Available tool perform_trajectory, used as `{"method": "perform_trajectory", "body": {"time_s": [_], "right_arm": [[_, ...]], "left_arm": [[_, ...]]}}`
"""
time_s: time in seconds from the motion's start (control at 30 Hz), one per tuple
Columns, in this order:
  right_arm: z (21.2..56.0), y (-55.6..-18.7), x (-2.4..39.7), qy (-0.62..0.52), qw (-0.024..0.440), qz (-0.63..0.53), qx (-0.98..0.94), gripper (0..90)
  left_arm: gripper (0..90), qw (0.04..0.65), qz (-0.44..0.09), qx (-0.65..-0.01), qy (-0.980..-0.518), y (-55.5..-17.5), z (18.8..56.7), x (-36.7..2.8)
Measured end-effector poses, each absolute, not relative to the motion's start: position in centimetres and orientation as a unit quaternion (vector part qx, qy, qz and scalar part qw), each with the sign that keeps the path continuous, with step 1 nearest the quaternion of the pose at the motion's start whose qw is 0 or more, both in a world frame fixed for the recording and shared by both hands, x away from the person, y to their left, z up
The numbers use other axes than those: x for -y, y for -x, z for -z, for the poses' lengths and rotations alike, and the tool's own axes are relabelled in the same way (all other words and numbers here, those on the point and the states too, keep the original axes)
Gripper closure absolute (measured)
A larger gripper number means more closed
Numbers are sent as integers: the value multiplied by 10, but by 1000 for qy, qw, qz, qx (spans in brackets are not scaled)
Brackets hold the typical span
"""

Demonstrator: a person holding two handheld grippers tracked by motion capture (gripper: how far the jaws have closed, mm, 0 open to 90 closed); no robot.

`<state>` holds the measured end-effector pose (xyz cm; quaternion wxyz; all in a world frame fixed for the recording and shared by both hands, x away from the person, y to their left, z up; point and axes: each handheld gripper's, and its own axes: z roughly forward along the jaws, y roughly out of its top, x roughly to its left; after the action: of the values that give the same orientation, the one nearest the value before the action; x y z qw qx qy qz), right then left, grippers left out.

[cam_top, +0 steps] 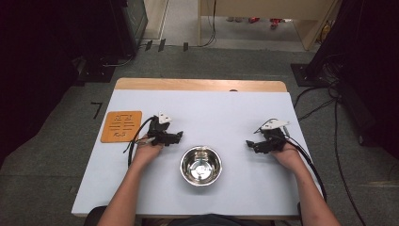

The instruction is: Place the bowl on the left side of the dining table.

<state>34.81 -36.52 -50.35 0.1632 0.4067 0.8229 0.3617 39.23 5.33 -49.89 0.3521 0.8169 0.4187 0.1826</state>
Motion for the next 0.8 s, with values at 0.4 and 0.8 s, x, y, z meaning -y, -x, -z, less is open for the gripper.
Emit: {"method": "perform_trajectory", "body": {"time_s": [0.4, 0.8], "right_arm": [[504, -348, 365, -407, 163, -362, -823, 130], [503, -348, 365, -407, 163, -362, -823, 130]], "left_arm": [[125, 350, -185, -421, -816, -392, 499, -52], [117, 350, -182, -425, -815, -392, 499, -52]]}}
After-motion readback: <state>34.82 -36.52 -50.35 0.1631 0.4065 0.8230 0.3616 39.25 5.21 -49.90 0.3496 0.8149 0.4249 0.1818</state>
